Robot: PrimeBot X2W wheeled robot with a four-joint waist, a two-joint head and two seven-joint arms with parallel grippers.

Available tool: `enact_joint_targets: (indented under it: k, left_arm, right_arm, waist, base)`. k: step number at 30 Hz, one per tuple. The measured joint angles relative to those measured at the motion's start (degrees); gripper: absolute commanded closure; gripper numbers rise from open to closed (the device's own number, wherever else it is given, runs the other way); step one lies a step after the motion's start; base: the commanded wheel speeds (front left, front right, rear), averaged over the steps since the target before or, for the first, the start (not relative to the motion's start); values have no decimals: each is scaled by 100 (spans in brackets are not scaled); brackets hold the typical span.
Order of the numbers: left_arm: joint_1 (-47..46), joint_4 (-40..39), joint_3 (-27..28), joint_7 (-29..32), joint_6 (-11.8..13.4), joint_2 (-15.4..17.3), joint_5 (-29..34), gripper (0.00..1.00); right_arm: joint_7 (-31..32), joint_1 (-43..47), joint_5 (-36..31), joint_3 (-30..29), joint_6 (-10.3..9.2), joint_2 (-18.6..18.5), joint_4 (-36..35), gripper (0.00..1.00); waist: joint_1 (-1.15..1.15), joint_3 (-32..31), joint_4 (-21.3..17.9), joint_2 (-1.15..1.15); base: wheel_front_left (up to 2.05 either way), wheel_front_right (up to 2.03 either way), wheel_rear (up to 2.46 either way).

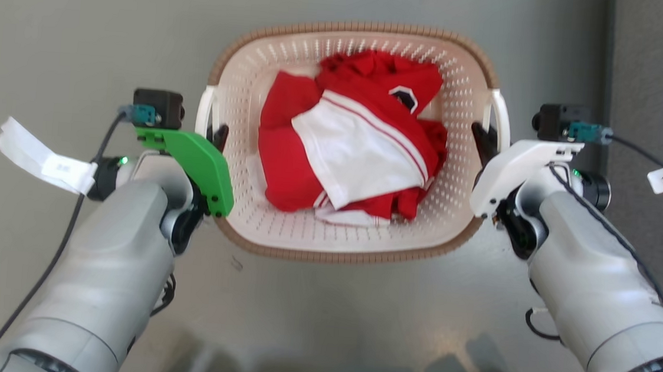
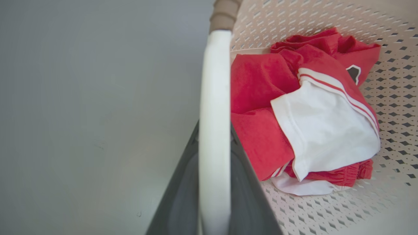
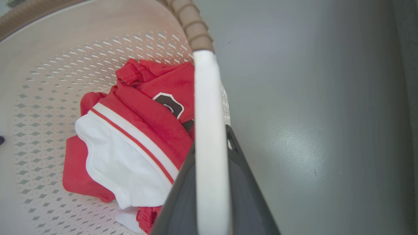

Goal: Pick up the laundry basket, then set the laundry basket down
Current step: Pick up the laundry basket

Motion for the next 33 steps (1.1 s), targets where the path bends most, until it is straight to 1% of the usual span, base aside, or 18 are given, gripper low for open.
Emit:
enact_joint_targets:
  k: [7,14,33]
  left_arm:
    - [303,171,-132,119,-8,-7,-159,100]
    - [461,282,-196,196,-12,-19,-249,100]
    - [1336,328,-398,708,-13,-32,-909,100]
  right_arm:
    - [267,282,274,255,0,8,-19,100]
    - [469,401,405,425,-5,13,-9,100]
    - [1359,1012,827,929,-5,25,188,100]
  waist:
    - [0,-565,-33,0]
    - [0,-1056,-61,0]
    - [0,-2629,-105,0]
  base:
    - [0,0,0]
    - [0,0,0]
    - [0,0,0]
